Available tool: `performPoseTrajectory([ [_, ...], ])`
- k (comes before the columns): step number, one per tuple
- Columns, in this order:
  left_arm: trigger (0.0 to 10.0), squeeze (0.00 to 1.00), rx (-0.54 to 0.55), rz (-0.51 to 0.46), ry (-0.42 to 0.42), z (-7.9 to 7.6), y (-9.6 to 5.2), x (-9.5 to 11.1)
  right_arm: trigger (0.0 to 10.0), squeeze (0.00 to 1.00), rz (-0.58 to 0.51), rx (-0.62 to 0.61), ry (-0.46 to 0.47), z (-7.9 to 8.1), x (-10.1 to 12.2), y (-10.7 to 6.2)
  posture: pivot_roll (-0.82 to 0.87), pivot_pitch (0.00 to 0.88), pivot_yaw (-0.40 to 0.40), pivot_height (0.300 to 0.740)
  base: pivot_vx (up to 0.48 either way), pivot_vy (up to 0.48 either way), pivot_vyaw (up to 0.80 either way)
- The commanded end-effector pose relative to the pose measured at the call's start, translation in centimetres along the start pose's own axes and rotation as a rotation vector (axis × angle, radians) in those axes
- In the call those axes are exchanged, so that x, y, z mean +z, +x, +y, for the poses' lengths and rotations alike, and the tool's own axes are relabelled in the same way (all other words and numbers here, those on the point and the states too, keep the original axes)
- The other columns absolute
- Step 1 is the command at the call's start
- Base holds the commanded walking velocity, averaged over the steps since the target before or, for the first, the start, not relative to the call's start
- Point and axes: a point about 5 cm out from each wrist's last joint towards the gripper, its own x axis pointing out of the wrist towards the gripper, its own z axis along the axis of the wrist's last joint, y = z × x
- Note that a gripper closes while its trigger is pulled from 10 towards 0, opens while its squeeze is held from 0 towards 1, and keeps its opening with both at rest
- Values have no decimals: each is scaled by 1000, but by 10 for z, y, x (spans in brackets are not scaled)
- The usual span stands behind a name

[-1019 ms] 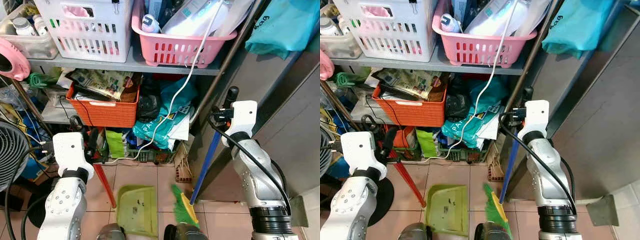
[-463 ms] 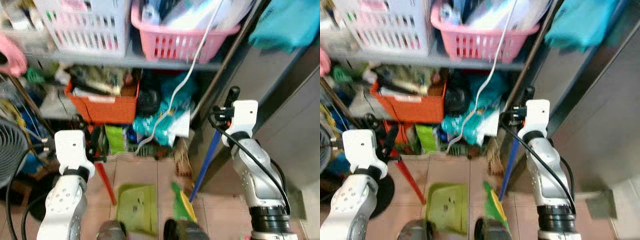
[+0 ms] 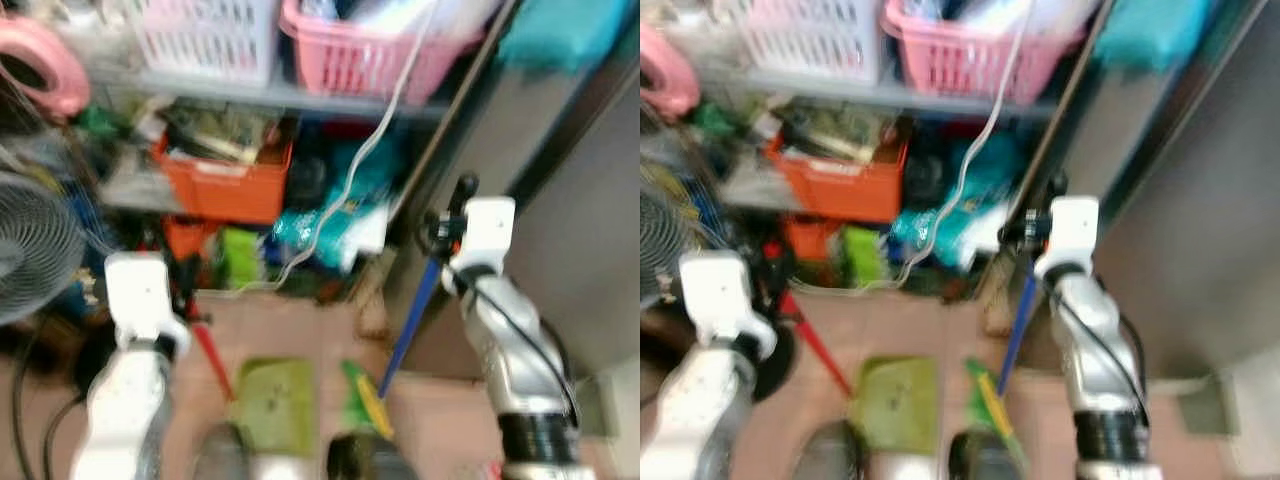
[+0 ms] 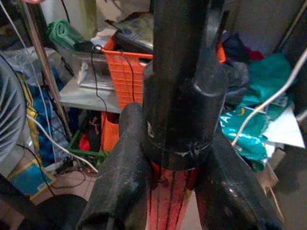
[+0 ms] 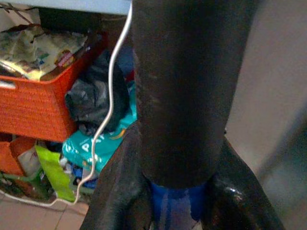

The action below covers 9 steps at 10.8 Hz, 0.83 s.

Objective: Sweep floor

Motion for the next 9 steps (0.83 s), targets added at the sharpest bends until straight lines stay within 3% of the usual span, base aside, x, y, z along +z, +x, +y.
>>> performPoseTrajectory([
  [1,10000,0,-4,-44,0,1,0,10,10000,0,13,2,15,1,-2,0,32,106,-61,740,0,0,0],
  [5,10000,0,-3,-47,-4,0,2,11,10000,0,12,3,9,1,-3,2,34,103,-63,740,-60,0,0],
  [8,10000,0,-9,-68,-115,-2,0,17,10000,0,13,11,8,3,-3,3,38,100,-68,740,0,0,0],
  [9,10000,0,-33,-76,-87,-5,1,19,10000,0,12,13,5,4,-3,5,41,97,-70,740,0,0,0],
])
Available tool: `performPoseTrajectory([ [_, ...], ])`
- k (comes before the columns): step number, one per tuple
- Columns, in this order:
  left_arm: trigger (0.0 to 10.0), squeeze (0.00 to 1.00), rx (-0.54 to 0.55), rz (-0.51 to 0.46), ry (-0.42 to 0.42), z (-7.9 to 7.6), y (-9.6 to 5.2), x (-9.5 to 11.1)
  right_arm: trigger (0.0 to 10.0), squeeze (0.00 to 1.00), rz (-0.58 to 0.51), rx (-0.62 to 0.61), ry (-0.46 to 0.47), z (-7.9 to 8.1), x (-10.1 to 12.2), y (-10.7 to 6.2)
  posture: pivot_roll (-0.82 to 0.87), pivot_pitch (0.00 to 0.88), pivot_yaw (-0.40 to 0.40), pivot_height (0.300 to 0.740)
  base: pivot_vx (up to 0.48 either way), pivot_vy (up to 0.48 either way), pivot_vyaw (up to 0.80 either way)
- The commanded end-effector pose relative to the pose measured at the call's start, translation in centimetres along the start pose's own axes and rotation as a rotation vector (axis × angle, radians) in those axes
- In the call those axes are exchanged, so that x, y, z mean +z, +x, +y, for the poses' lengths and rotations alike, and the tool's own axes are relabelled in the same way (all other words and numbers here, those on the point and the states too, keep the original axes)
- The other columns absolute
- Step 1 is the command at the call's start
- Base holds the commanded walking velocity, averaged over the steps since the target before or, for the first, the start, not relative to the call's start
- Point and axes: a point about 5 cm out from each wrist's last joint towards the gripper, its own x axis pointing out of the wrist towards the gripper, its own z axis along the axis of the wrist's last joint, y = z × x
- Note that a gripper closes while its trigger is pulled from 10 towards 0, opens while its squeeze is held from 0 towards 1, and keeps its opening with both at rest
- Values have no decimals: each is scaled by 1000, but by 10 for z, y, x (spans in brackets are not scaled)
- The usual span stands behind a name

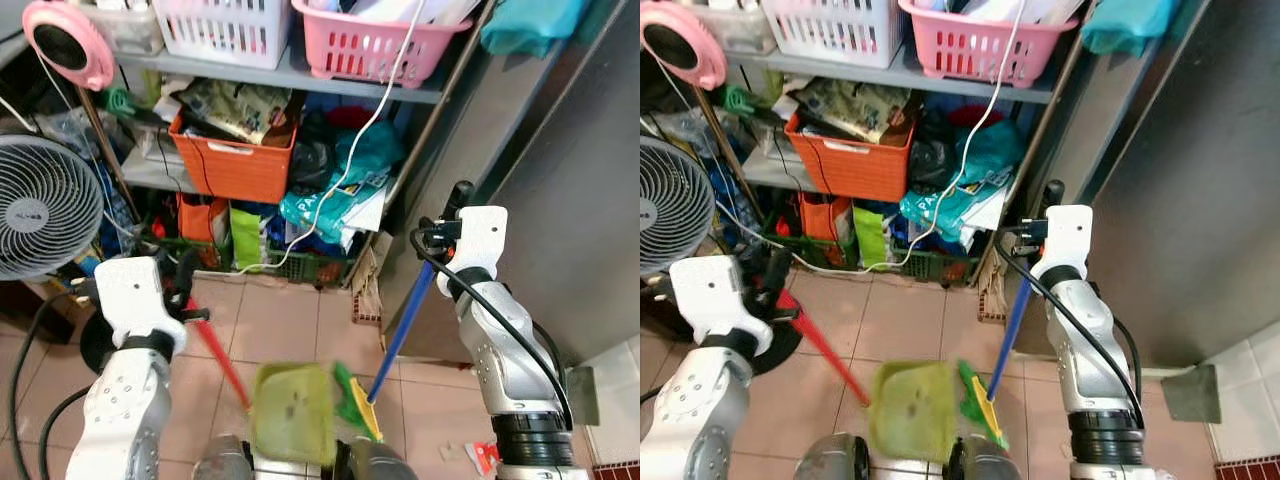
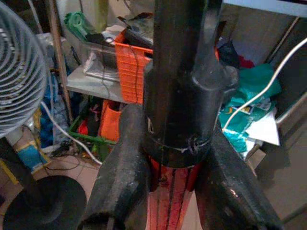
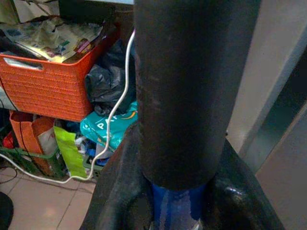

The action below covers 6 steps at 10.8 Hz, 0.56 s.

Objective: Sweep floor

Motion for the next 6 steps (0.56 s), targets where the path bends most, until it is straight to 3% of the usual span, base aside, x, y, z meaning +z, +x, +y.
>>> performPoseTrajectory([
  [1,10000,0,-30,-66,-7,-5,-1,15,10000,0,-7,0,-5,-1,3,2,41,97,-70,740,0,0,0],
  [3,10000,0,-13,-53,-19,-4,0,13,10000,0,4,4,3,1,1,2,40,98,-69,740,0,0,0],
  [6,10000,0,-31,-49,-11,-8,0,12,10000,0,2,1,6,1,1,2,40,101,-69,740,0,444,-685],
])
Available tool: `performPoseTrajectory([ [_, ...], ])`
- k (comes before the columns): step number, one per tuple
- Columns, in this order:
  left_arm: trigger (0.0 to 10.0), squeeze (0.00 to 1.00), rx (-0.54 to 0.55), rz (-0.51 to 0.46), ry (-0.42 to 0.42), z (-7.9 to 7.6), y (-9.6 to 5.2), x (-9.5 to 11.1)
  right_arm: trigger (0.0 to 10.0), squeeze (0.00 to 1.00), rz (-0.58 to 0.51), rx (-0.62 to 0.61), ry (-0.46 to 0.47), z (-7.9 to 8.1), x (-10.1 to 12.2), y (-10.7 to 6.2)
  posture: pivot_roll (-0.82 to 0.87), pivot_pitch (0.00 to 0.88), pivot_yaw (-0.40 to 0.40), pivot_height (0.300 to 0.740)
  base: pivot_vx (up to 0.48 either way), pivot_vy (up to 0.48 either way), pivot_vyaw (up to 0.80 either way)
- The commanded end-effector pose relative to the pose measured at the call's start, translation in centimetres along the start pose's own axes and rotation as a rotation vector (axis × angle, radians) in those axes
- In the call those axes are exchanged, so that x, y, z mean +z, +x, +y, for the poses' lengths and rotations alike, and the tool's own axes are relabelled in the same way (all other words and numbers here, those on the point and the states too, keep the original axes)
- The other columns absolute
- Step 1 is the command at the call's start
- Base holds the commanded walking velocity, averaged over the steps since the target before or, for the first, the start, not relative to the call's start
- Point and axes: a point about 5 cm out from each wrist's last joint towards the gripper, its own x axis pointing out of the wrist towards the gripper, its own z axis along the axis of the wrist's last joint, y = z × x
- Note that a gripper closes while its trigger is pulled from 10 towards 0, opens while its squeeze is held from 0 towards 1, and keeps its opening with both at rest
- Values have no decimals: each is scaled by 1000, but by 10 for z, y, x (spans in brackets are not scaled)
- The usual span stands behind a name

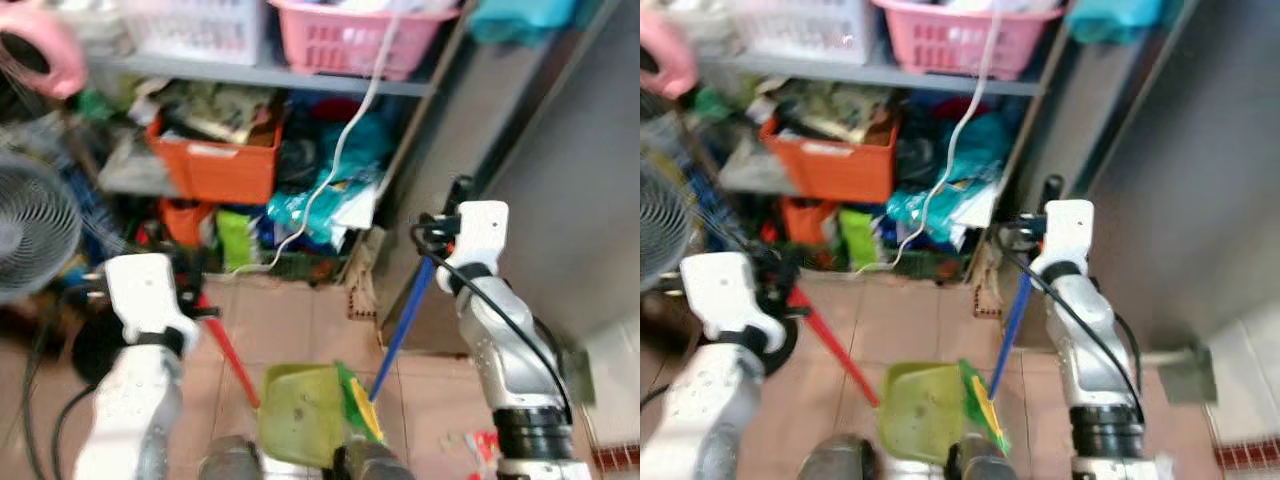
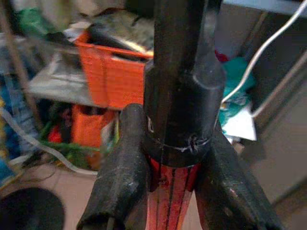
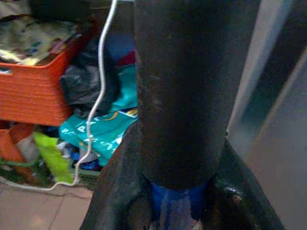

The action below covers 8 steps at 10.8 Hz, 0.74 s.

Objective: Sweep floor

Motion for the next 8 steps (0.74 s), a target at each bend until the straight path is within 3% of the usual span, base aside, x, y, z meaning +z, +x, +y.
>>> performPoseTrajectory([
  [1,10000,0,-11,-59,18,-2,-1,12,10000,0,-1,12,-2,2,1,0,34,108,-72,740,0,480,0],
  [8,10000,0,-4,-66,-4,-3,2,14,10000,0,-6,3,6,6,0,1,35,104,-58,740,0,455,0],
])
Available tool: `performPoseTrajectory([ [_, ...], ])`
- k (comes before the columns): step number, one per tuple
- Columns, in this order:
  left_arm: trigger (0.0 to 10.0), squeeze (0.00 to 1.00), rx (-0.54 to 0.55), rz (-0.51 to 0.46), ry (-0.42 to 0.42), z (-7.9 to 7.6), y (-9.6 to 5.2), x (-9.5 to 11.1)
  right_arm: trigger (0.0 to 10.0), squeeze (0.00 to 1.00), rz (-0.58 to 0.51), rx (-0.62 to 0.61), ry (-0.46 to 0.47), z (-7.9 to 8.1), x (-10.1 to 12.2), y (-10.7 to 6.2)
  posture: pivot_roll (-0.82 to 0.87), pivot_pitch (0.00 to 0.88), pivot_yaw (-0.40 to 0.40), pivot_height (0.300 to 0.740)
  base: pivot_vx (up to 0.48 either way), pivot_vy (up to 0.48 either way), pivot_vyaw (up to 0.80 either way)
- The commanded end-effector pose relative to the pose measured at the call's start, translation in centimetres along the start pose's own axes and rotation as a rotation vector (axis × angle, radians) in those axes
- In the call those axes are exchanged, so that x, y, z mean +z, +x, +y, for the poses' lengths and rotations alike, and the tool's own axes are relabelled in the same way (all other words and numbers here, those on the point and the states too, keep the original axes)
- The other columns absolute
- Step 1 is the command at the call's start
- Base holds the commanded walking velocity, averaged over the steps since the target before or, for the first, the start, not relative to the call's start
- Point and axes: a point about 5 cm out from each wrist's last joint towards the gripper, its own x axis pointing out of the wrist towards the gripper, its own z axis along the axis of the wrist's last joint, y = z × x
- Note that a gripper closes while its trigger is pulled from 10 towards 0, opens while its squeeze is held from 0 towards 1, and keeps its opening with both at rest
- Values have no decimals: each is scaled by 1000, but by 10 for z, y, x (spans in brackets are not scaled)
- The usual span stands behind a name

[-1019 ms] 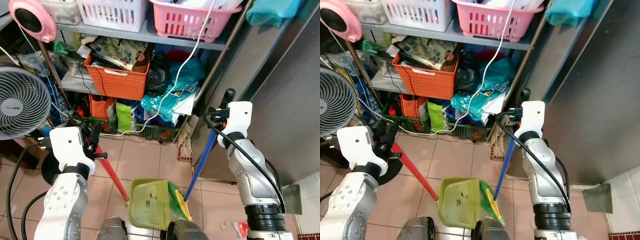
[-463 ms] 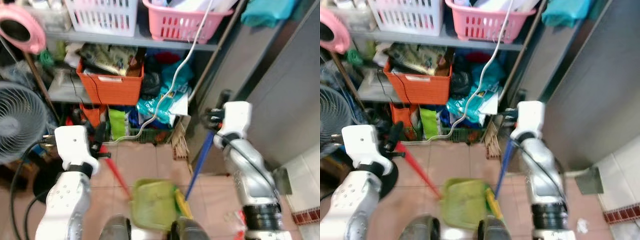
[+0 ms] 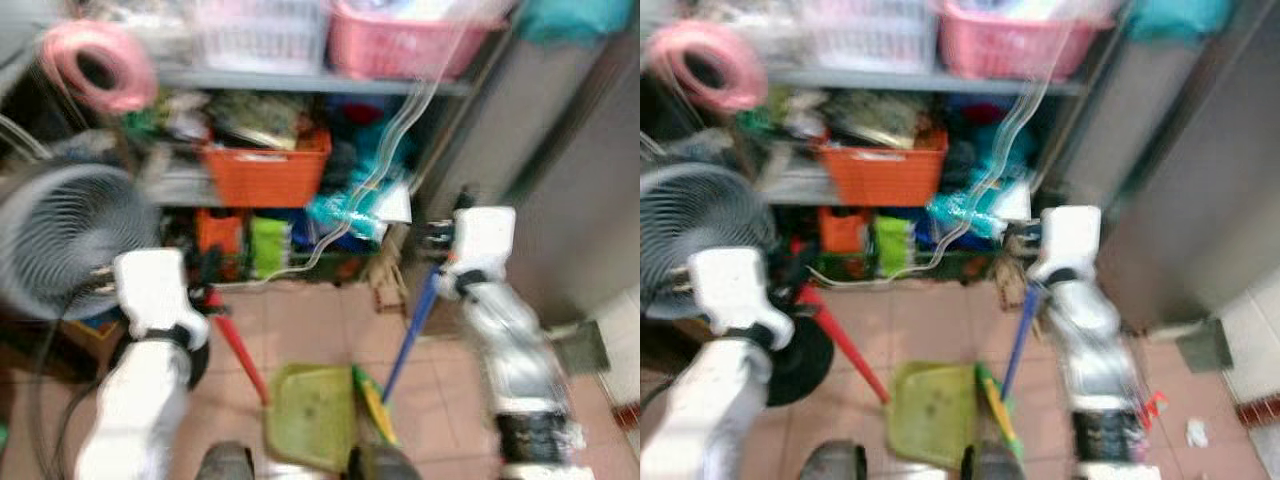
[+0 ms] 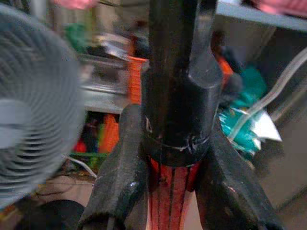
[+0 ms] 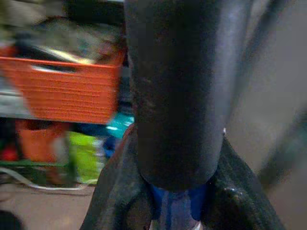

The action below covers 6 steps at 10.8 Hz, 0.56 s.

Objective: Sweep floor

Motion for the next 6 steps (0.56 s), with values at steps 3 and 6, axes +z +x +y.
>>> performPoseTrajectory([
  [3,10000,0,2,-31,-77,-5,4,13,10000,0,-19,-19,34,-7,5,4,39,86,-58,740,0,0,-694],
  [6,10000,0,52,-161,22,-5,36,46,10000,0,-93,-5,24,0,28,23,62,64,-60,740,0,0,-800],
])
